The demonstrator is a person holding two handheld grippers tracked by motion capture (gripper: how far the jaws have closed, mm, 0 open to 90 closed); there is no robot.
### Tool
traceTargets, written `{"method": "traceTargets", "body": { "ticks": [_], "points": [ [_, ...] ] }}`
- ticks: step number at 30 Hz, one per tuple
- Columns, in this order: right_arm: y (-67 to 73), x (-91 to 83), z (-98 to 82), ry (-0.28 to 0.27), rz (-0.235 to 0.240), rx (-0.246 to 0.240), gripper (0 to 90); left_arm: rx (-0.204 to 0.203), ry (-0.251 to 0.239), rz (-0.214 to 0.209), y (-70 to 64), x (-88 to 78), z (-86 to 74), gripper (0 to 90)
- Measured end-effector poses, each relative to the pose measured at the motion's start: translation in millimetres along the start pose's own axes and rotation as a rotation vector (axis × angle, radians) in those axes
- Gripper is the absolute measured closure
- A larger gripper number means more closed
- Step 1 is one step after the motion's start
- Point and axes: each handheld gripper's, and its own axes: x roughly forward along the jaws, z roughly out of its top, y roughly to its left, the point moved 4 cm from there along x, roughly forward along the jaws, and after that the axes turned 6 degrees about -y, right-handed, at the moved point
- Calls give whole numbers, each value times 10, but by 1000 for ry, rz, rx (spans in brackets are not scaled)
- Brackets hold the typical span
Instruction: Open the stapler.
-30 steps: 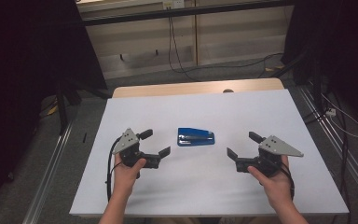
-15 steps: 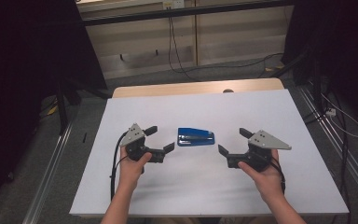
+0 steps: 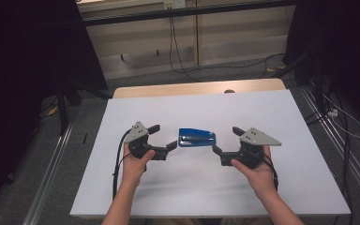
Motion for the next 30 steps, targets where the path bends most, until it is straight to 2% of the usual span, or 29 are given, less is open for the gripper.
{"method": "traceTargets", "body": {
  "ticks": [3, 6, 9, 12, 14, 18, 25, 30],
  "points": [
    [4, 51, -14, 10, 2, 2, 64, -12, 0, 3, 26, 14, -5, 21],
    [31, 98, -11, 12, 15, -2, 104, 3, 22, 9, 41, 52, -15, 21],
    [48, 168, 0, 20, 21, 0, 123, -9, 7, -1, 45, 110, 14, 21],
    [58, 216, 22, 25, 30, -3, 143, -1, 13, 1, 57, 157, 27, 21],
    [70, 247, 46, 27, 36, -11, 159, -22, 7, 3, 65, 185, 19, 21],
    [87, 306, 80, 29, 49, -9, 213, -16, 44, 9, 111, 245, -23, 22],
    [107, 377, 63, 50, 63, -20, 283, -29, 45, 3, 150, 337, -36, 22],
    [119, 429, 36, 70, 82, -35, 443, -24, 54, 0, 155, 346, -47, 22]
  ]
}}
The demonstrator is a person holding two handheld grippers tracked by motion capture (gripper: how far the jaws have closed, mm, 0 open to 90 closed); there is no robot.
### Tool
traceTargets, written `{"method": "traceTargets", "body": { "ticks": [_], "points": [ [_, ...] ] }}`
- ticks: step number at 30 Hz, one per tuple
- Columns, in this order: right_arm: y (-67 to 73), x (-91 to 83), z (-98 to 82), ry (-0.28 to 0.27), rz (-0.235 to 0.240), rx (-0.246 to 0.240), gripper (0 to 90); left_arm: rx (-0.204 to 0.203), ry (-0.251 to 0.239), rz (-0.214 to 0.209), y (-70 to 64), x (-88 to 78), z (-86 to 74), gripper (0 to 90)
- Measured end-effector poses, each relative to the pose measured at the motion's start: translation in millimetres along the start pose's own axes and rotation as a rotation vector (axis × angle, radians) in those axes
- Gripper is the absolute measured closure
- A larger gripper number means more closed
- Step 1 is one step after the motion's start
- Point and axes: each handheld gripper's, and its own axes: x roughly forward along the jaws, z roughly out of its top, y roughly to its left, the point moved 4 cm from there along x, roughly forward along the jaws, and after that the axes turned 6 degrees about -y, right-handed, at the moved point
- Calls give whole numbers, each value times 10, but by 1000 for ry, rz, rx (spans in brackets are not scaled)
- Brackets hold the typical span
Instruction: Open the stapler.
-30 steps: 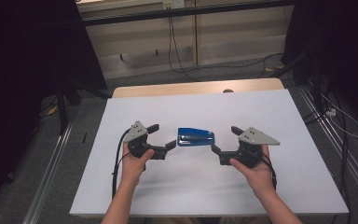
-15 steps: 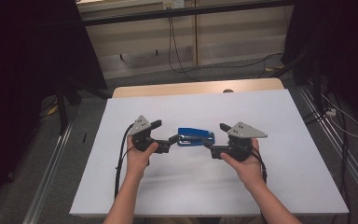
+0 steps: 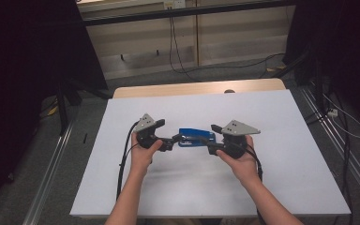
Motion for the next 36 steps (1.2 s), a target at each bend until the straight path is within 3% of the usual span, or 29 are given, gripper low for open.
{"method": "traceTargets", "body": {
  "ticks": [2, 5, 8, 13, 20, 36],
  "points": [
    [5, 22, -4, 9, 18, -6, 553, 3, 1, 3, 8, -7, 2, 22],
    [9, 35, -5, 18, 24, -6, 609, 6, 1, 12, 26, -23, 12, 21],
    [0, 74, -33, 44, 37, -1, 739, 7, 0, 16, 37, -36, 24, 22],
    [-7, 151, -73, 70, 60, -7, 846, 11, -4, 13, 36, -44, 41, 22],
    [20, 277, -117, 108, 85, -25, 900, -2, 10, 15, 71, -12, 8, 22],
    [11, 472, -224, 168, 104, -34, 900, 5, 28, 34, 119, 3, -10, 24]
  ]
}}
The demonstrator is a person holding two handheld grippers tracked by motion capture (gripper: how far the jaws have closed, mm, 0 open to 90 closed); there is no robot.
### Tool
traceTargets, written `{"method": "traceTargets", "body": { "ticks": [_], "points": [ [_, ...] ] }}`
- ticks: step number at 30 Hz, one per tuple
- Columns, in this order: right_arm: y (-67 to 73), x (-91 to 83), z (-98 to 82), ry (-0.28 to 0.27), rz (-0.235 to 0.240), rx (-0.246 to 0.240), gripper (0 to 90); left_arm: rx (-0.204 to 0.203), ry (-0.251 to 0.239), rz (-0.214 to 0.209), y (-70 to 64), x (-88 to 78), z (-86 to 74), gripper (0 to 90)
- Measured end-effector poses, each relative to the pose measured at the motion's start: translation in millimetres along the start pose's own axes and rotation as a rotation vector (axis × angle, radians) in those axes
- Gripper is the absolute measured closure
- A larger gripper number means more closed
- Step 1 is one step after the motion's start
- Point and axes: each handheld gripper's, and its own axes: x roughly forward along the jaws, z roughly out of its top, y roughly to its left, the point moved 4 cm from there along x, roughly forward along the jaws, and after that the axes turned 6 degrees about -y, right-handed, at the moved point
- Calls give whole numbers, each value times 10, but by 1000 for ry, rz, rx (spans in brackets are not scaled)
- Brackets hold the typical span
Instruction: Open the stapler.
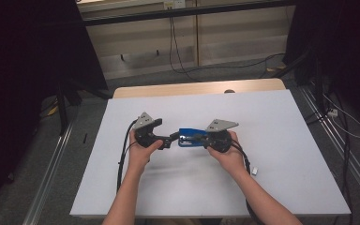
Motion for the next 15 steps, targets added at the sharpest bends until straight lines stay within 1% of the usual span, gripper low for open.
{"method": "traceTargets", "body": {
  "ticks": [5, 9, 12, 13, 15],
  "points": [
    [4, 59, -15, 19, 4, -9, 900, 1, 10, 10, 14, -6, -7, 30],
    [9, 99, -17, 31, 10, -11, 900, 8, 20, 10, 16, -6, -15, 34],
    [18, 127, -32, 52, 13, -30, 900, 4, 22, 9, 10, 0, -20, 36],
    [20, 148, -43, 66, 14, -36, 900, 4, 23, 7, 9, 0, -21, 36],
    [18, 158, -47, 72, 14, -41, 900, 6, 24, 8, 15, -3, -21, 37]
  ]
}}
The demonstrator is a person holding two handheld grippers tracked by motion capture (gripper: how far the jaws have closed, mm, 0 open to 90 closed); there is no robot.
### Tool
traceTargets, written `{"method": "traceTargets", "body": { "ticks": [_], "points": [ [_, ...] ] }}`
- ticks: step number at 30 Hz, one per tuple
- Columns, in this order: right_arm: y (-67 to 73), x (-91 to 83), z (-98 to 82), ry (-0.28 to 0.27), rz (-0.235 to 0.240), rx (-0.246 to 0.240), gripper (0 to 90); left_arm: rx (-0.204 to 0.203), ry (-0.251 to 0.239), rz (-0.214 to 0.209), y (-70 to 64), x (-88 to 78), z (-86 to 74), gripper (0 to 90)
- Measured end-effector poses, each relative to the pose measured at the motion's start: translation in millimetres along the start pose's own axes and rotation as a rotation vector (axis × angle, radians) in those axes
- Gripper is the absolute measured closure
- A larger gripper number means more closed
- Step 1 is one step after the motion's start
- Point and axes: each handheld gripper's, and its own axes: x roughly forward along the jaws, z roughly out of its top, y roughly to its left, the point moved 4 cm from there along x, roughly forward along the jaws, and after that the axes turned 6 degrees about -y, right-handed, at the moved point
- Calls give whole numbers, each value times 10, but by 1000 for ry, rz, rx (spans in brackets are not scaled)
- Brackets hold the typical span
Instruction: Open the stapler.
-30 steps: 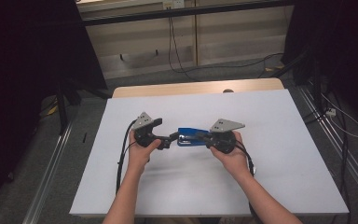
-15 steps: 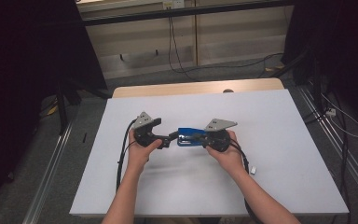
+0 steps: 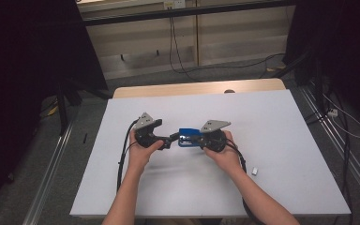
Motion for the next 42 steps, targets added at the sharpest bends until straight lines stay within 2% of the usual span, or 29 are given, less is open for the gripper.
{"method": "traceTargets", "body": {
  "ticks": [8, 23, 33, 40, 42],
  "points": [
    [-32, 73, -25, 30, -5, -18, 900, 0, 12, 0, 2, 9, -17, 38],
    [-6, 179, -51, 75, 6, -56, 900, -3, 20, -3, 8, 11, -28, 44],
    [14, 210, -37, 75, 12, -71, 900, -10, 26, -2, 19, 10, -38, 44],
    [16, 217, -24, 89, 13, -78, 900, -2, 48, -6, 25, 17, -61, 52],
    [18, 218, -20, 94, 12, -79, 900, 2, 59, 1, 25, 21, -74, 79]
  ]
}}
